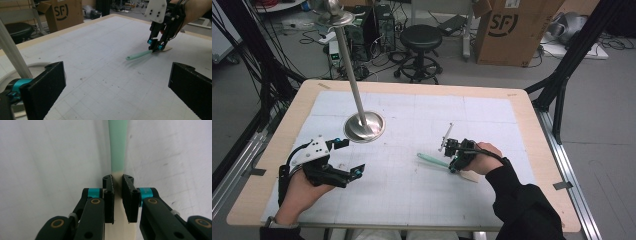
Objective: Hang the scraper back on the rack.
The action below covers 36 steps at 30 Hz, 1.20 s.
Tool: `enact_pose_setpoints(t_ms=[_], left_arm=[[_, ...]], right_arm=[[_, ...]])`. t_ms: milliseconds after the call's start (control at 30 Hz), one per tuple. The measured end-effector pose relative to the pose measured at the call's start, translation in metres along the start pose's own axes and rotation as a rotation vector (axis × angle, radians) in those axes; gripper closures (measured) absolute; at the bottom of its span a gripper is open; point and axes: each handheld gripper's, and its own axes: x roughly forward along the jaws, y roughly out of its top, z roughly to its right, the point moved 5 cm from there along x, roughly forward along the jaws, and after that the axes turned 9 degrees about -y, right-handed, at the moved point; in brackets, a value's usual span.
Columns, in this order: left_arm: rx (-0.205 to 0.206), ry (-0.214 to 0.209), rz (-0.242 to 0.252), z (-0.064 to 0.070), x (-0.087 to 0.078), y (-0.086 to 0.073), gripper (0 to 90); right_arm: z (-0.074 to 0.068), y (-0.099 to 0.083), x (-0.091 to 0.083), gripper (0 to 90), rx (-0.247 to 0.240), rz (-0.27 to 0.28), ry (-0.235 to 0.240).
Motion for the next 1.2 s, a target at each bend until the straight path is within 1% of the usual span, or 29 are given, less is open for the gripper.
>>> enact_pose_setpoints(t_ms=[133,167,233,333,367,400,500,567,600,633,700,767,867,900,967,1000,1133,1200], left_arm=[[0.0,-0.001,0.004,0.001,0.0,0.001,1.7],[0.002,-0.001,0.005,0.001,0.0,0.001,1.7],[0.005,-0.002,0.006,0.002,0.0,0.002,1.7],[0.007,-0.005,0.005,0.002,0.002,0.002,1.7],[0.0,-0.008,0.006,0.002,0.002,0.002,1.7],[-0.005,-0.015,0.011,0.003,0.003,0.003,1.7],[0.005,-0.023,0.017,0.004,0.005,0.005,1.7],[0.023,-0.009,0.018,0.004,0.005,0.005,1.7],[0.024,-0.006,0.022,0.003,0.005,0.005,1.7],[0.022,-0.005,0.026,0.003,0.004,0.005,1.7],[0.018,0.001,0.031,0.001,0.003,0.005,1.8],[0.014,0.002,0.033,0.001,0.001,0.005,1.7],[0.011,0.0,0.031,0.001,0.001,0.005,1.7],[0.012,0.001,0.028,0.001,0.001,0.004,1.7],[0.013,0.002,0.023,0.001,0.001,0.003,1.7],[0.013,0.002,0.021,0.001,0.0,0.003,1.7],[0.01,0.009,0.027,0.001,-0.003,0.002,1.7],[0.007,0.014,0.029,0.0,-0.005,0.002,1.7]], right_arm=[[0.003,0.001,-0.014,81.1,0.057,0.133,-0.006],[0.004,0.001,-0.017,81.1,0.07,0.166,-0.015],[0.005,0.001,-0.025,81.1,0.111,0.239,-0.037],[0.007,0.002,-0.039,81.1,0.187,0.378,-0.049],[0.008,0.003,-0.042,81.1,0.209,0.413,-0.049],[0.01,0.004,-0.047,81.1,0.242,0.474,-0.053],[0.014,0.009,-0.061,81.1,0.308,0.622,-0.057],[0.017,0.012,-0.071,81.1,0.36,0.72,-0.066],[0.018,0.014,-0.075,81.1,0.382,0.759,-0.073],[0.02,0.016,-0.079,81.1,0.393,0.79,-0.093],[0.022,0.02,-0.086,81.1,0.416,0.831,-0.129],[0.024,0.025,-0.092,81.2,0.445,0.869,-0.151],[0.027,0.036,-0.097,81.1,0.467,0.901,-0.167],[0.028,0.04,-0.099,81.1,0.471,0.91,-0.164],[0.028,0.05,-0.102,81.1,0.46,0.916,-0.171],[0.028,0.056,-0.103,81.1,0.452,0.919,-0.167],[0.027,0.081,-0.112,81.1,0.413,0.952,-0.16],[0.026,0.093,-0.117,81.1,0.4,0.969,-0.168]])
